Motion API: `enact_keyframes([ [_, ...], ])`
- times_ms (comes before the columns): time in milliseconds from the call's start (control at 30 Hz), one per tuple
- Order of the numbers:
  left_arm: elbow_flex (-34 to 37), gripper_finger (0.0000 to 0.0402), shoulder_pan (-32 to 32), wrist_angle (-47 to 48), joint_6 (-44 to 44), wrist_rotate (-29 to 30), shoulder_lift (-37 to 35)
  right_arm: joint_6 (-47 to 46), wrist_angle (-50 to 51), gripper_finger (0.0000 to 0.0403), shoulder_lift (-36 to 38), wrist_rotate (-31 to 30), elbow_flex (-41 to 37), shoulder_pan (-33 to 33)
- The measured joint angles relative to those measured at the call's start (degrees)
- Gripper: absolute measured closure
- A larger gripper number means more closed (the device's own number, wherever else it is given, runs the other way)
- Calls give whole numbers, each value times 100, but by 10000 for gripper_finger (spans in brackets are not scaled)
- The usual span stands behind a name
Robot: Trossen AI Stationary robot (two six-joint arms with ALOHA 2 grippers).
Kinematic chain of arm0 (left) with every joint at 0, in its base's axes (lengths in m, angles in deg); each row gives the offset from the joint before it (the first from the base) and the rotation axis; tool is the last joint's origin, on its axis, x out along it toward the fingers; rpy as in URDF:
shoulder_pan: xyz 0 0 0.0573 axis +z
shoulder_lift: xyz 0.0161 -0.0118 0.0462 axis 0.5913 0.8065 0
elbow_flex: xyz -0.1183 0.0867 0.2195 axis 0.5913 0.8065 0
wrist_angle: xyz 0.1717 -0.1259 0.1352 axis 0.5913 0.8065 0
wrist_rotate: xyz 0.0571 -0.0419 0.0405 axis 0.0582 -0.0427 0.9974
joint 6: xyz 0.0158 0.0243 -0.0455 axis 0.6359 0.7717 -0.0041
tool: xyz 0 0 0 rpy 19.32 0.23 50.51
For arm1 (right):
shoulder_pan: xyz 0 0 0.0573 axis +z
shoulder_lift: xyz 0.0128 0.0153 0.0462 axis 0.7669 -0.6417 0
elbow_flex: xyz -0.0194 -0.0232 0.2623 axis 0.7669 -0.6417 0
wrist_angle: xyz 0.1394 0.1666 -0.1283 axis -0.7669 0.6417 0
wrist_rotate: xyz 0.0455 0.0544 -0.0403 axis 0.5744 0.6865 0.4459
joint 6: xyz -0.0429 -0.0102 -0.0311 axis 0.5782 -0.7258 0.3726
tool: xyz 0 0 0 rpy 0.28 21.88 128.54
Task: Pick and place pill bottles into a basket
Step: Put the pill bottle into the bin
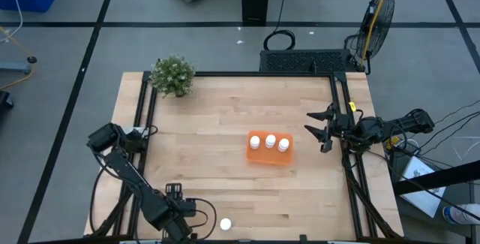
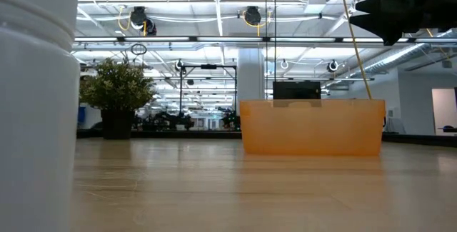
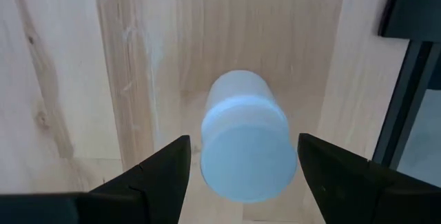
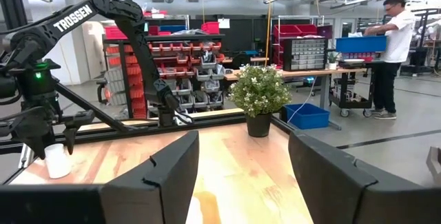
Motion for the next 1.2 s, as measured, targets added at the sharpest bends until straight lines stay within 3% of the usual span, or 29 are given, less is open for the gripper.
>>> enact_keyframes([
  [300, 0, 135, 0, 4, 44, 155, 0, 0, 0, 188, 0, 0, 0, 0],
  [533, -10, 233, 16, 9, 142, 149, -4, -2, 0, 187, 0, 0, 0, 0],
  [733, -30, 237, 201, 14, 411, 153, -13, -56, 0, 190, 0, 0, 0, 0],
  [867, -240, 237, 372, 8, 824, 476, -10, -85, 3, 190, -26, 0, 0, 0],
  [1200, -1027, 238, 850, 128, 2019, 1905, -700, -141, 3, 190, -229, 0, -2, 0],
])
